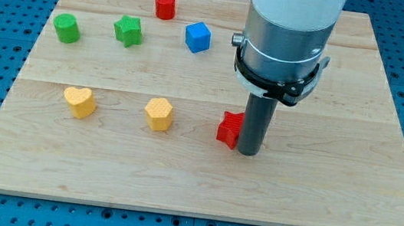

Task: Move the arm to the top center

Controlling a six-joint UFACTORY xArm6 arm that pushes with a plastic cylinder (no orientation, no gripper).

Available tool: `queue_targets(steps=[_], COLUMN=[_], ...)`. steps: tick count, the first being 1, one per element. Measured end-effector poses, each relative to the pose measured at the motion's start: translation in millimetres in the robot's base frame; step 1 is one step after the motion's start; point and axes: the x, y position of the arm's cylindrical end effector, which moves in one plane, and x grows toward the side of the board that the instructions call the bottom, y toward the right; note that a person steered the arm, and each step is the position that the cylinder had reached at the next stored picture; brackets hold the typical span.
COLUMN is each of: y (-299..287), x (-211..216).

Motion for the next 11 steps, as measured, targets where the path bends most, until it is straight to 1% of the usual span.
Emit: queue_targets(steps=[3,4,5,6,7,8,10,11], y=[0,35,130,193,237,221,63,-11], x=[-14,-14,-36,-85,-149,-215,-326,-327])
